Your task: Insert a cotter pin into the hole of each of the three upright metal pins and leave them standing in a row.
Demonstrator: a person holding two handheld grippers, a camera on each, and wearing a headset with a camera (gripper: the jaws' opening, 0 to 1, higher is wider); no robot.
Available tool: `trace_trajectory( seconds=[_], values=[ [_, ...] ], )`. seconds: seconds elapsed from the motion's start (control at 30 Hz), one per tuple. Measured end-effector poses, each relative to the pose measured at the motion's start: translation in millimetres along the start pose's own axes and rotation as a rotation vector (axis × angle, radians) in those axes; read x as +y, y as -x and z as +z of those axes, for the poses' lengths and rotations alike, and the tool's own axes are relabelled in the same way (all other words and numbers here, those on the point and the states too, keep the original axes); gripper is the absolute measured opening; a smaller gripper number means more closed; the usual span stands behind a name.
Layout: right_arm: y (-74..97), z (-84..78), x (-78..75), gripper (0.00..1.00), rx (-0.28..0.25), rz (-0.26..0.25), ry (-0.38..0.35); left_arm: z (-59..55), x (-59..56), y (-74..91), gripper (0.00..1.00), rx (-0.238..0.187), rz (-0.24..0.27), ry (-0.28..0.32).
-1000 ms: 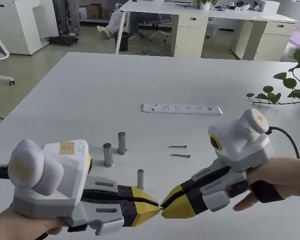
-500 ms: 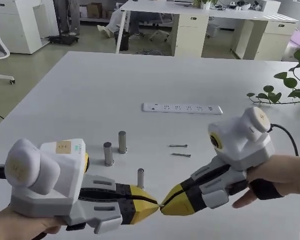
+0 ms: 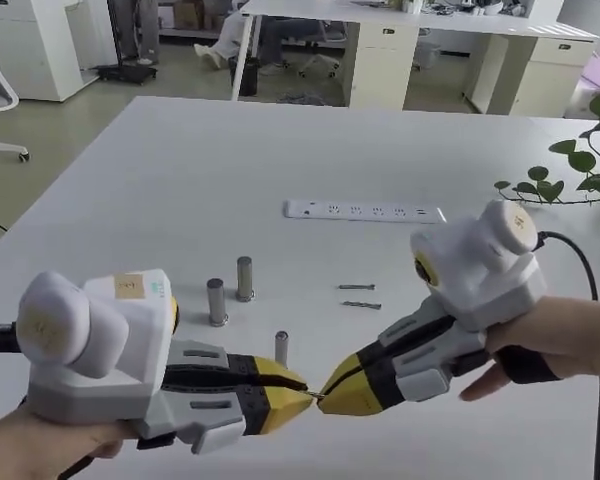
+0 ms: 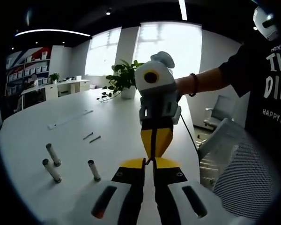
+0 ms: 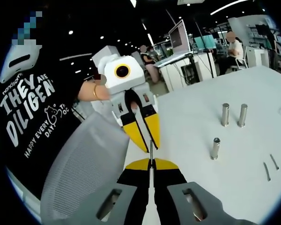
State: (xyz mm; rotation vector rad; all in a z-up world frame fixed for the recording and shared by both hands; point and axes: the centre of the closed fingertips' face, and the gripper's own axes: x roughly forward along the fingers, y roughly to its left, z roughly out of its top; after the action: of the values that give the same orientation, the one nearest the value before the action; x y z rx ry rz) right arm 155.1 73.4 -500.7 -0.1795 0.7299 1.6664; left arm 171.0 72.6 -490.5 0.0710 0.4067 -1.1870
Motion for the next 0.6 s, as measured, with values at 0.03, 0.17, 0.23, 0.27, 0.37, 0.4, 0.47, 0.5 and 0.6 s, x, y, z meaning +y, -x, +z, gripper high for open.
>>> trace_trajectory(
  seconds=[0.03, 0.17, 0.23, 0.27, 0.37, 0.4, 0.47, 0.5, 0.6],
  values=[
    [1.5, -2.3, -3.5, 0.0, 0.004, -0.007, 0.004, -0.3, 1.0, -0.1, 0.07, 0.001, 0.004, 0.002],
    [6.0, -3.5, -17.7, 0.0, 0.004, -0.055, 0.008, -2.7, 9.5, 1.0, 0.11, 0.006, 0.049, 0.002],
    [7.4, -3.7, -22.7, 0.0, 0.005, -0.077, 0.006, -3.2, 11.5, 1.5, 0.11, 0.005, 0.059, 0.001],
    [8.2, -4.9, -26.3, 0.0, 0.013, -0.094, 0.01, -3.3, 12.8, 1.8, 0.12, 0.004, 0.065, 0.002],
    [9.8, -6.0, -34.6, 0.0, 0.021, -0.12, 0.011, -4.3, 17.2, 2.0, 0.13, 0.004, 0.087, 0.001],
    [10.5, -6.4, -39.0, 0.0, 0.023, -0.134, 0.007, -4.8, 19.2, 2.0, 0.14, 0.004, 0.097, -0.001],
    [10.9, -5.9, -43.5, 0.0, 0.016, -0.146, -0.008, -6.7, 23.2, 1.8, 0.14, 0.008, 0.117, 0.015],
    [10.3, -6.2, -43.9, 0.0, 0.018, -0.144, -0.009, -8.3, 25.8, 1.1, 0.14, 0.01, 0.127, 0.037],
    [9.4, -10.3, -50.3, 0.0, 0.053, -0.168, 0.009, -11.0, 33.2, 0.8, 0.14, 0.013, 0.168, 0.033]
  ],
)
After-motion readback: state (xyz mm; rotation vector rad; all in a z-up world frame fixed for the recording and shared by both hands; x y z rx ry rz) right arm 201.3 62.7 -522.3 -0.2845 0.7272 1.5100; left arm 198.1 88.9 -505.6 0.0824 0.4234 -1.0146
